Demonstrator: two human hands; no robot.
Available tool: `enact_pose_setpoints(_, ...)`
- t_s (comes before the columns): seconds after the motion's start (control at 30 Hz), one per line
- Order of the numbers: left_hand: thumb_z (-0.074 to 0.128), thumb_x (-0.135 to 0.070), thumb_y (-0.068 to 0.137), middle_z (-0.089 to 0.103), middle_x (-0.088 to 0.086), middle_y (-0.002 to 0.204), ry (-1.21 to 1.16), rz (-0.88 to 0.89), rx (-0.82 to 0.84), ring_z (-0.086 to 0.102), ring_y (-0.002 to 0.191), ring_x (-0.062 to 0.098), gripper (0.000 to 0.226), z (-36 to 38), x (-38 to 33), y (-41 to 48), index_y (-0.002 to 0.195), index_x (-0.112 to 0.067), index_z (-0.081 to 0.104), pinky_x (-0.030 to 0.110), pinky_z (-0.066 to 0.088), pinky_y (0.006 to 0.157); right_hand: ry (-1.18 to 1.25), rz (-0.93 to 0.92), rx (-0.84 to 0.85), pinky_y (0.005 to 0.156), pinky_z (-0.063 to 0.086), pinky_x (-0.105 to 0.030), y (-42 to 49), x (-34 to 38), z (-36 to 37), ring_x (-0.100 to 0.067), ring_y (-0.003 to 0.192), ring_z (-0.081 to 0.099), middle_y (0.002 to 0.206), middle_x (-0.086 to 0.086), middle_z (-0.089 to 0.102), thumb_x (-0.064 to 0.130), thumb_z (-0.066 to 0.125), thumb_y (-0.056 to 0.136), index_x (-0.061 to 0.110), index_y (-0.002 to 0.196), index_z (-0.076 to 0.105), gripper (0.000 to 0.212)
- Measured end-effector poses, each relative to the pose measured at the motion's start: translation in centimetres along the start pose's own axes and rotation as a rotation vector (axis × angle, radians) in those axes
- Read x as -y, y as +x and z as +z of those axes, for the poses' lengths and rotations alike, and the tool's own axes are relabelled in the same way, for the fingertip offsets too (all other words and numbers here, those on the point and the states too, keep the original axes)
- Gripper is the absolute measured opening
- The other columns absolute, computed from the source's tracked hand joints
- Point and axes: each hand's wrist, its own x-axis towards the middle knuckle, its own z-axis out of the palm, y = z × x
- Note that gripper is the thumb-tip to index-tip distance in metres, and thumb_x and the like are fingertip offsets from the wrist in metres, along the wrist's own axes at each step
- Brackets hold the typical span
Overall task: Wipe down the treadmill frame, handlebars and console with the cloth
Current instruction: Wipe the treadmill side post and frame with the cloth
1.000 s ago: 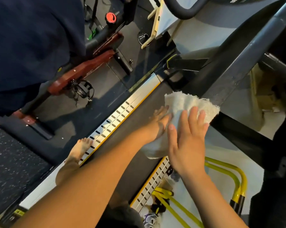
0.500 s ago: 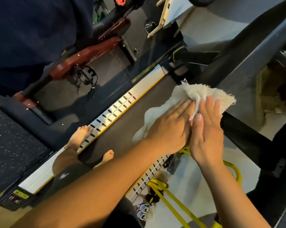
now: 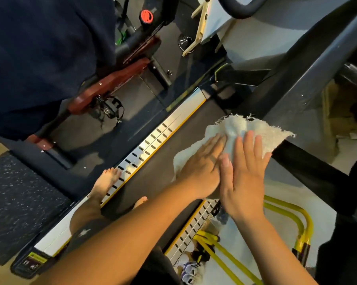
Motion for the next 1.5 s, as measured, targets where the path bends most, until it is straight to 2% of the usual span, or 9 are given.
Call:
enact_pose_setpoints(0.23, 0.019, -0.032, 0.108, -0.003, -0.002, 0.166, 0.202, 0.078, -0.033, -0.004, 0.152, 0.011, 0.055, -0.1, -2.9, 1.5, 0.158, -0.021, -0.001, 0.033, 0.008, 0.124, 0.184, 0.043, -0.084, 0.122, 0.002, -0.03, 0.1, -2.3, 0.2, -0.018, 0.15, -0.004, 0.162, -0.008, 0.004, 0.039, 0.019, 0.103, 0.004, 0.152, 0.016, 0.061)
enact_pose_setpoints(0.37, 0.021, -0.03, 0.108, -0.017, -0.009, 0.163, 0.302, 0.147, -0.071, -0.014, 0.149, 0.005, 0.058, 0.9, -3.2, 0.5, 0.155, -0.024, -0.012, 0.013, -0.017, 0.112, 0.451, 0.151, -0.166, 0.121, 0.003, -0.029, -2.0, -1.2, 1.1, -0.012, 0.149, -0.003, 0.162, -0.004, -0.001, 0.037, 0.019, 0.103, 0.008, 0.154, 0.01, 0.059)
enact_pose_setpoints(0.47, 0.027, -0.031, 0.105, -0.019, -0.006, 0.163, 0.552, 0.275, -0.187, -0.01, 0.15, 0.011, 0.066, 2.0, -1.9, -1.8, 0.155, -0.021, -0.014, 0.021, -0.015, 0.116, 0.681, 0.233, -0.117, 0.115, 0.025, -0.025, -3.8, -0.5, 1.6, -0.014, 0.144, 0.027, 0.16, -0.004, 0.022, 0.047, 0.022, 0.101, 0.023, 0.155, -0.001, 0.063)
enact_pose_setpoints(0.53, 0.037, -0.026, 0.103, -0.026, -0.009, 0.159, 0.627, 0.317, -0.151, -0.02, 0.147, 0.011, 0.076, 1.7, -1.8, -0.7, 0.15, -0.026, -0.022, 0.027, -0.014, 0.117, 0.833, 0.293, -0.141, 0.101, 0.038, -0.015, -2.6, -0.3, 1.3, -0.005, 0.127, 0.049, 0.144, 0.013, 0.047, 0.045, 0.029, 0.1, 0.029, 0.155, 0.006, 0.061)
enact_pose_setpoints(0.7, 0.046, -0.014, 0.097, -0.021, 0.005, 0.163, 0.801, 0.389, -0.063, -0.021, 0.15, 0.025, 0.085, 0.5, -4.0, 2.0, 0.153, -0.016, -0.018, 0.038, -0.001, 0.124, 1.132, 0.472, -0.228, 0.082, 0.032, 0.005, 0.0, -0.8, 0.1, 0.03, 0.106, 0.044, 0.113, 0.054, 0.042, 0.034, 0.03, 0.104, 0.035, 0.148, 0.029, 0.043)
enact_pose_setpoints(0.87, 0.021, -0.021, 0.098, -0.014, 0.016, 0.163, 1.108, 0.408, 0.005, -0.016, 0.15, 0.034, 0.07, 1.5, -3.3, 0.8, 0.151, -0.004, -0.021, 0.05, 0.0, 0.123, 1.355, 0.547, -0.159, 0.113, 0.029, -0.018, -2.2, -1.1, 3.0, 0.012, 0.13, 0.038, 0.145, 0.027, 0.04, 0.05, 0.03, 0.1, 0.039, 0.148, 0.031, 0.048)
enact_pose_setpoints(1.07, 0.021, -0.027, 0.096, -0.004, 0.012, 0.165, 1.149, 0.463, 0.046, -0.012, 0.151, 0.033, 0.067, 1.2, -6.4, 2.8, 0.157, -0.005, 0.008, 0.052, 0.004, 0.123, 2.004, 0.616, -0.193, 0.106, 0.039, -0.025, 2.1, -3.4, 2.6, -0.006, 0.125, 0.053, 0.128, 0.007, 0.063, 0.048, 0.021, 0.102, 0.026, 0.129, 0.057, 0.049)
enact_pose_setpoints(1.27, 0.029, -0.025, 0.097, 0.002, 0.018, 0.165, 1.182, 0.452, 0.059, -0.002, 0.152, 0.034, 0.066, 1.3, -5.7, -0.3, 0.156, -0.004, 0.011, 0.05, 0.007, 0.122, 2.032, 0.702, -0.211, 0.09, 0.04, -0.007, -0.4, -2.0, 5.8, 0.019, 0.107, 0.053, 0.117, 0.031, 0.059, 0.041, 0.029, 0.103, 0.047, 0.119, 0.054, 0.03)
enact_pose_setpoints(1.5, 0.03, -0.023, 0.086, 0.004, 0.012, 0.165, 1.44, 0.451, 0.159, -0.01, 0.151, 0.035, 0.07, 2.4, -8.1, 4.4, 0.153, -0.002, 0.028, 0.055, 0.003, 0.122, 2.295, 0.689, -0.17, 0.107, 0.042, -0.028, 2.7, -4.0, 7.8, -0.012, 0.124, 0.056, 0.13, 0.004, 0.062, 0.023, 0.042, 0.103, 0.027, 0.132, 0.056, 0.033)
